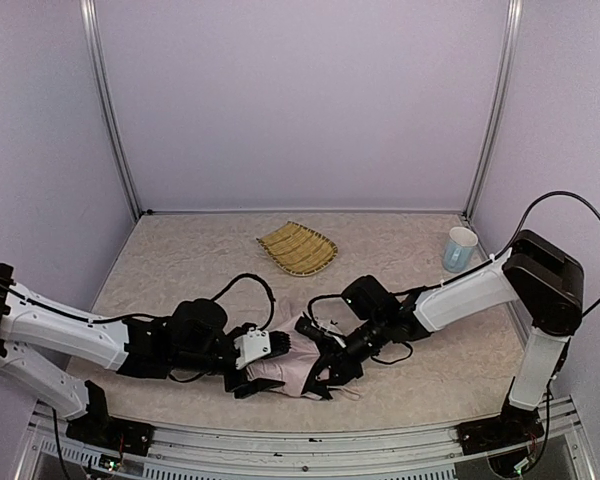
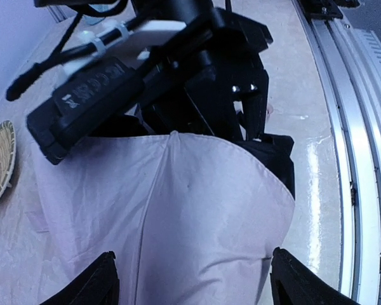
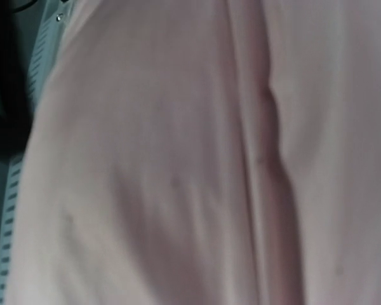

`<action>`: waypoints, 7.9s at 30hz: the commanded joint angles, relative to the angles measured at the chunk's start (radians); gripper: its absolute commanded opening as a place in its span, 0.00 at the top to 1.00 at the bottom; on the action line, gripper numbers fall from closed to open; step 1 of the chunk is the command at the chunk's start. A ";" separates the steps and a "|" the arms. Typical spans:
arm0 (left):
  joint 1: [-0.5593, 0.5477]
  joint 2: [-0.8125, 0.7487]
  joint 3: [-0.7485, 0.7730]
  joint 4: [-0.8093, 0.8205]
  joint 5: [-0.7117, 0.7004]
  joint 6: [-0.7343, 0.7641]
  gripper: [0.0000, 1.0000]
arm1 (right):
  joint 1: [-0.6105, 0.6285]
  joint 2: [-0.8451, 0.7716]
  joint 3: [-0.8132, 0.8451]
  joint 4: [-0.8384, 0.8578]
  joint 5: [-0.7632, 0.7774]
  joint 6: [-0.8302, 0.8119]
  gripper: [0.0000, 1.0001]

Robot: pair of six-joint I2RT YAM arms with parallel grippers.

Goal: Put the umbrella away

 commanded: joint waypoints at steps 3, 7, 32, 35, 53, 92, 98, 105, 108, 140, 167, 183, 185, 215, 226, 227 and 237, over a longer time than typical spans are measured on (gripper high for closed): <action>0.007 0.200 0.097 -0.055 0.013 0.081 0.23 | -0.011 0.063 -0.051 -0.233 0.007 0.048 1.00; 0.026 0.319 0.162 -0.141 0.050 0.048 0.33 | -0.024 0.060 -0.050 -0.201 0.001 0.057 1.00; 0.215 0.667 0.515 -0.552 0.475 -0.012 0.67 | 0.052 -0.698 -0.180 -0.155 0.664 -0.175 0.01; 0.228 0.689 0.544 -0.585 0.512 -0.013 0.69 | 0.139 -0.702 -0.231 -0.056 0.751 -0.344 0.03; 0.278 0.814 0.660 -0.706 0.611 -0.005 0.74 | 0.280 -0.150 -0.039 -0.066 0.981 -0.603 0.24; -0.014 0.195 0.069 0.109 -0.001 0.301 0.37 | 0.050 0.096 0.184 -0.690 0.288 -0.219 0.96; -0.012 0.313 0.116 0.095 -0.104 0.345 0.33 | 0.024 0.110 0.186 -0.671 0.267 -0.253 0.96; 0.013 0.440 0.181 -0.006 -0.120 0.330 0.36 | 0.018 0.110 0.204 -0.637 0.270 -0.263 0.90; 0.010 0.481 0.211 -0.060 -0.091 0.324 0.47 | 0.011 0.081 0.205 -0.597 0.297 -0.234 0.78; -0.053 0.565 0.249 -0.170 -0.124 0.318 0.92 | -0.188 0.191 0.637 -0.535 0.749 0.141 0.38; -0.072 0.537 0.326 -0.351 0.029 0.313 1.00 | -0.183 0.136 0.612 -0.268 0.727 0.231 1.00; -0.037 0.529 0.342 -0.353 0.066 0.278 1.00 | -0.276 -0.130 0.413 -0.226 0.721 0.153 0.88; -0.017 0.516 0.348 -0.344 0.101 0.267 1.00 | -0.276 -0.168 0.368 -0.261 0.673 0.144 0.79; 0.225 0.837 0.752 -0.830 0.537 0.028 1.00 | 0.213 -0.449 -0.218 -0.015 0.906 -0.706 0.24; 0.231 0.854 0.765 -0.851 0.584 0.038 1.00 | 0.214 -0.173 -0.088 -0.177 1.127 -0.691 0.49; 0.233 0.851 0.764 -0.850 0.594 0.042 1.00 | 0.214 -0.166 -0.087 -0.190 1.127 -0.685 0.53; 0.248 0.784 0.761 -0.821 0.677 0.081 0.92 | 0.214 -0.067 -0.039 -0.431 1.060 -0.630 0.31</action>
